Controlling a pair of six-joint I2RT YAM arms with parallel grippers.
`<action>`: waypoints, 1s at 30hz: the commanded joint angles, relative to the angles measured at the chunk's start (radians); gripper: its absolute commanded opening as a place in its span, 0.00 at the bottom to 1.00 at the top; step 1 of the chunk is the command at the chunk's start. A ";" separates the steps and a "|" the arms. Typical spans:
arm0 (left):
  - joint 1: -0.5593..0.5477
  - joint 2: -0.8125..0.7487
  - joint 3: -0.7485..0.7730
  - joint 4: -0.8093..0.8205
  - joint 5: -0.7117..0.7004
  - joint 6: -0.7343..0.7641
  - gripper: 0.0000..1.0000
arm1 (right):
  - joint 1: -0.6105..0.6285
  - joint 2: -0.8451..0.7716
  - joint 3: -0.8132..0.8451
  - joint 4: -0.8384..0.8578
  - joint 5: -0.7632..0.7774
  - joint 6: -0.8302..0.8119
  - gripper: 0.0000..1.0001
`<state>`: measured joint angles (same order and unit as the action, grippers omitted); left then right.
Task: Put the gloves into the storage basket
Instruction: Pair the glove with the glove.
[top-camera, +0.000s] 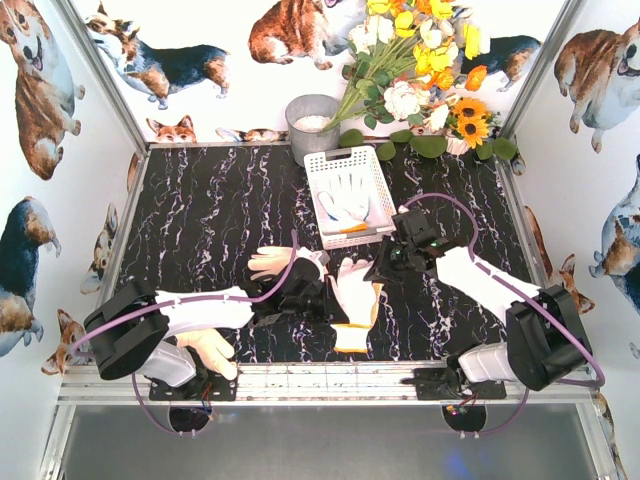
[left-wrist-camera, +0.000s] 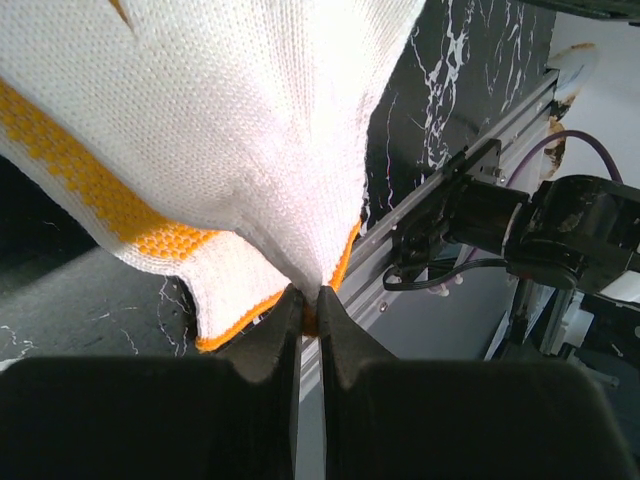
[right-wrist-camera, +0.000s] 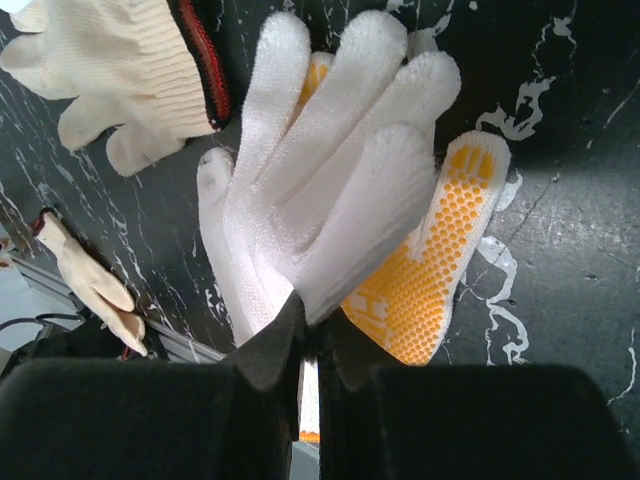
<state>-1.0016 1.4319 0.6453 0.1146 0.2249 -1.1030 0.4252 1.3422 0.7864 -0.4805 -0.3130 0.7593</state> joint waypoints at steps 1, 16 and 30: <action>-0.020 -0.010 -0.007 0.001 0.028 -0.010 0.00 | -0.003 -0.023 -0.028 -0.008 0.001 -0.003 0.00; -0.084 -0.041 -0.053 -0.005 0.018 -0.070 0.00 | 0.000 -0.037 -0.072 0.000 -0.032 0.015 0.00; -0.105 -0.034 -0.077 0.008 0.004 -0.092 0.00 | 0.017 -0.015 -0.121 0.024 -0.033 0.032 0.00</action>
<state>-1.0935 1.4109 0.5804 0.1081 0.2237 -1.1824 0.4377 1.3338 0.6762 -0.5053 -0.3435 0.7849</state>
